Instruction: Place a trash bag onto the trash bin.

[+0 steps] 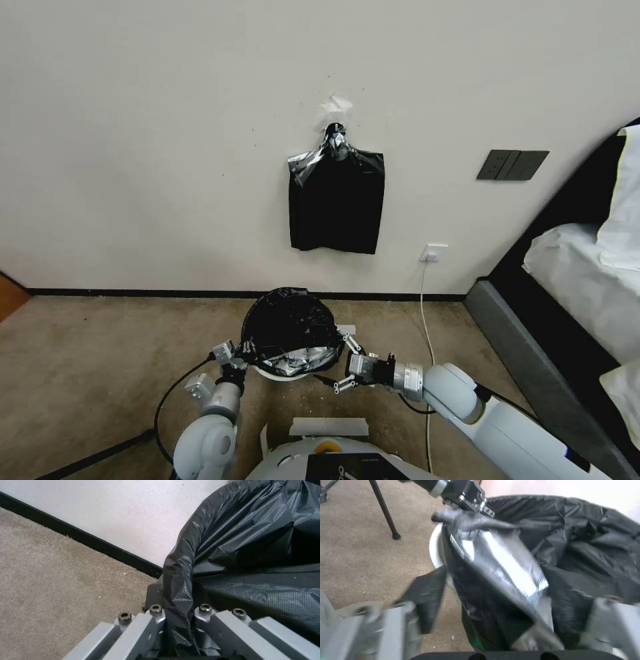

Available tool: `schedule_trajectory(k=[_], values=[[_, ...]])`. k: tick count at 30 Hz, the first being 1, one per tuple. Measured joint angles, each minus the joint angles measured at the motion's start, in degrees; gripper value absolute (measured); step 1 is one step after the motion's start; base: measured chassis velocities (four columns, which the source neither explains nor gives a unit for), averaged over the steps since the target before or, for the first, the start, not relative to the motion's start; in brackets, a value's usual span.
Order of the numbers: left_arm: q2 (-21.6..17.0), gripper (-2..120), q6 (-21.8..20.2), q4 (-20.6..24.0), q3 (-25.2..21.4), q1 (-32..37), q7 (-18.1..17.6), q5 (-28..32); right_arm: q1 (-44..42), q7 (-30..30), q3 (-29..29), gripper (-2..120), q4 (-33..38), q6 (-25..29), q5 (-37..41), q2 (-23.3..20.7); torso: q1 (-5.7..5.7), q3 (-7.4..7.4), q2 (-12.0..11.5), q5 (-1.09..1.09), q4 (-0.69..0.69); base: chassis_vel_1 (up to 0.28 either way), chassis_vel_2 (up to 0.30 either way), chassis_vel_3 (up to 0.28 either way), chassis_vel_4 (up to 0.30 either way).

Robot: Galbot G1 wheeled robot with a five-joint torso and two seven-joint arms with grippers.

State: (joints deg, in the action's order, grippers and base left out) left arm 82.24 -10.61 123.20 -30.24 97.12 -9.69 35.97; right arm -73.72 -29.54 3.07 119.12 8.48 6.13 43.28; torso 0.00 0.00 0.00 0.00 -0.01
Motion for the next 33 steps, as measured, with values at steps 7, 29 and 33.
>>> schedule_trajectory(k=[7, 29, 33], values=[[0.1, 2, 0.0, -0.1, 0.1, 0.1, 0.0, 0.1, -0.1, 0.6, -0.3, 40, 0.0, 0.0, 0.0, 0.2, 0.0, 0.0, 0.0, 0.0, 0.0, 0.0, 0.0, 0.0, 0.0], [0.9, 2, -3.2, 1.3, -0.1, 0.0, -3.2, 3.1, -2.9, 0.0, -5.0, 0, 1.9, 0.3, 1.4, 0.4, 0.0, 0.0, 0.0, 0.0, 0.01, 0.0, 0.0, 0.0, 0.0], [1.1, 2, -6.2, 2.9, -0.6, -0.5, -6.0, 8.3, -3.9, -0.7, -6.3, 0, 0.0, 1.3, 0.2, 0.9, 0.0, 0.0, 0.0, 0.0, 0.0, 0.0, 0.0, 0.0, 0.0]])
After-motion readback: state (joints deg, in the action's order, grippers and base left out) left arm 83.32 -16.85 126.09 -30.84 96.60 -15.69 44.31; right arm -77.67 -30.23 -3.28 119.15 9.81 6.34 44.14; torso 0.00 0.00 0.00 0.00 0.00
